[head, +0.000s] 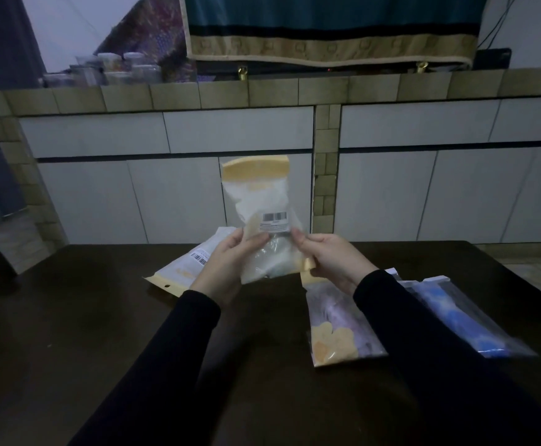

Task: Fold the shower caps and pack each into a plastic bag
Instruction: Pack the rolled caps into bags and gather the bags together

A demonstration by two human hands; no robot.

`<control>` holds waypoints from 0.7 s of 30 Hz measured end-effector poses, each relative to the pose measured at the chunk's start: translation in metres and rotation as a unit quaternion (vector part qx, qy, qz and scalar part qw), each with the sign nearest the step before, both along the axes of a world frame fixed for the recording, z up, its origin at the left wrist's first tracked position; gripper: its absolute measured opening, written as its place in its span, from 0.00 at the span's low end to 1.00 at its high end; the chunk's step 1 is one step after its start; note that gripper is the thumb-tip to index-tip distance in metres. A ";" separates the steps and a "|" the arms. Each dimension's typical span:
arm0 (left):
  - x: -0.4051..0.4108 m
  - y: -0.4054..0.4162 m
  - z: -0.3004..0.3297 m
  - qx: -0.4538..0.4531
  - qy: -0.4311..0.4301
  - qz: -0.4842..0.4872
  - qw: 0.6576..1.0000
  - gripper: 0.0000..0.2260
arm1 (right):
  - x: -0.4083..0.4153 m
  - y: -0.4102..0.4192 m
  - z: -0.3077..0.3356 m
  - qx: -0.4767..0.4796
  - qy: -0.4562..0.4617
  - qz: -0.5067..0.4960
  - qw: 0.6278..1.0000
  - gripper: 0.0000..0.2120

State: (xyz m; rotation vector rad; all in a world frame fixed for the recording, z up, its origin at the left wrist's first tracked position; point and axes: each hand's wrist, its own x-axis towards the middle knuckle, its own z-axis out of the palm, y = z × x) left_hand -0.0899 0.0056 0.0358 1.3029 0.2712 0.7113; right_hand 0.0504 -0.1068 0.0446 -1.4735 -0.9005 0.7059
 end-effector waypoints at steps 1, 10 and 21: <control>0.002 -0.003 0.001 0.019 0.019 0.040 0.999 0.20 | -0.002 0.001 -0.002 0.003 -0.048 -0.050 0.998 0.19; 0.006 -0.020 -0.002 0.183 0.091 0.059 0.977 0.22 | -0.029 0.000 0.007 0.079 -0.145 -0.063 0.984 0.29; -0.004 -0.002 -0.009 0.021 0.069 0.110 0.991 0.22 | -0.008 -0.004 0.000 0.080 0.046 0.049 0.995 0.11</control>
